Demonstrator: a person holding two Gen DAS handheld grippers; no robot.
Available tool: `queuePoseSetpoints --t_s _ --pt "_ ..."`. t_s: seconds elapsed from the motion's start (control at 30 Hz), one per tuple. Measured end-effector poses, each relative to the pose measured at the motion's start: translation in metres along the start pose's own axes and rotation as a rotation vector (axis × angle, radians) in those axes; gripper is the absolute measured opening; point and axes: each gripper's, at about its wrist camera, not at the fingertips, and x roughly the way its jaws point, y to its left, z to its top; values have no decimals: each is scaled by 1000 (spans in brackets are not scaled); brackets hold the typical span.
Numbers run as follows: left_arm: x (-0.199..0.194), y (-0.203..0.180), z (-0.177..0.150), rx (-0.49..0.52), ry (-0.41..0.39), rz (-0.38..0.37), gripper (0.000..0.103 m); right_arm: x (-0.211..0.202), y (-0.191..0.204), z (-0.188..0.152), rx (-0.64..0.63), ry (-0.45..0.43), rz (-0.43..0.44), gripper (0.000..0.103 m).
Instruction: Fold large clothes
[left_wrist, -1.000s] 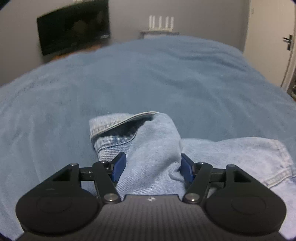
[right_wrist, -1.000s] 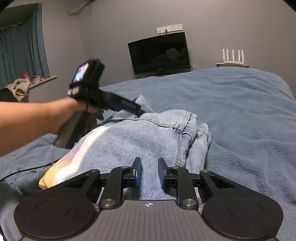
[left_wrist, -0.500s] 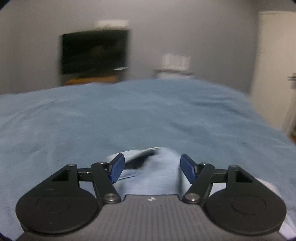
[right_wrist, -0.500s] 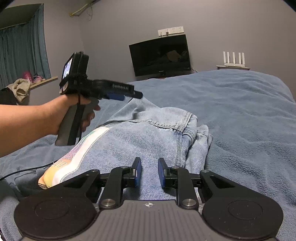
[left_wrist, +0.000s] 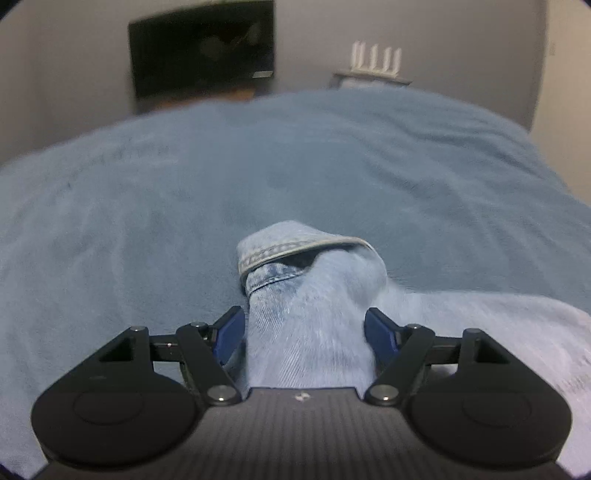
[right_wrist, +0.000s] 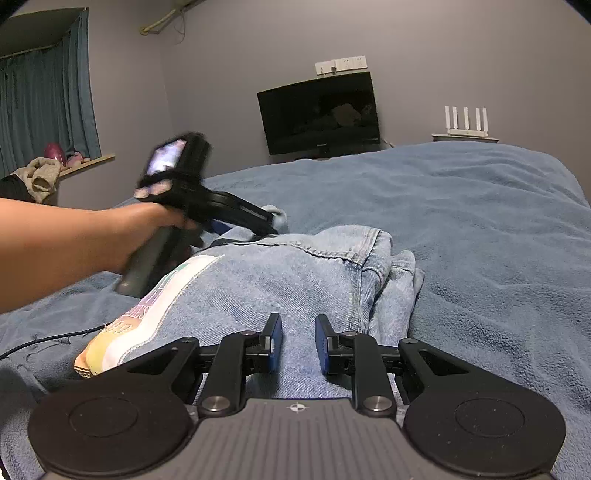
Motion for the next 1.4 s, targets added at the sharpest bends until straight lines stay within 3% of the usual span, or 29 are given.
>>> queuePoseSetpoints --t_s 0.17,0.27,0.3,0.33,0.5,0.73,0.9,1.07,1.2,1.4 --pt "-101 12 -25 -55 -74 -109 73 -7 -6 3 59 1 16 27" --pt "-167 18 -45 -70 -102 -141 78 -22 -6 6 112 2 12 54" --pt "-188 13 -57 -58 -112 -138 80 -30 -4 7 125 -1 -3 76" --pt "-206 8 -67 -38 -120 -135 81 -39 -1 8 130 -10 -16 87" --pt "-261 -18 -131 -22 -86 -115 88 -79 11 4 116 31 -69 86" --pt "-260 -54 -194 -14 8 -106 90 -109 24 -15 116 123 -117 93" --pt "-250 -68 -213 -17 32 -50 101 -90 15 -23 170 262 -158 96" --pt "-245 -66 -220 -54 64 -44 102 -65 38 -36 40 398 -150 96" --pt "-245 -66 -218 -49 80 -45 102 -58 50 -39 -25 427 -137 96" --pt "-241 -66 -216 -43 88 -51 102 -55 46 -37 -5 439 -135 95"
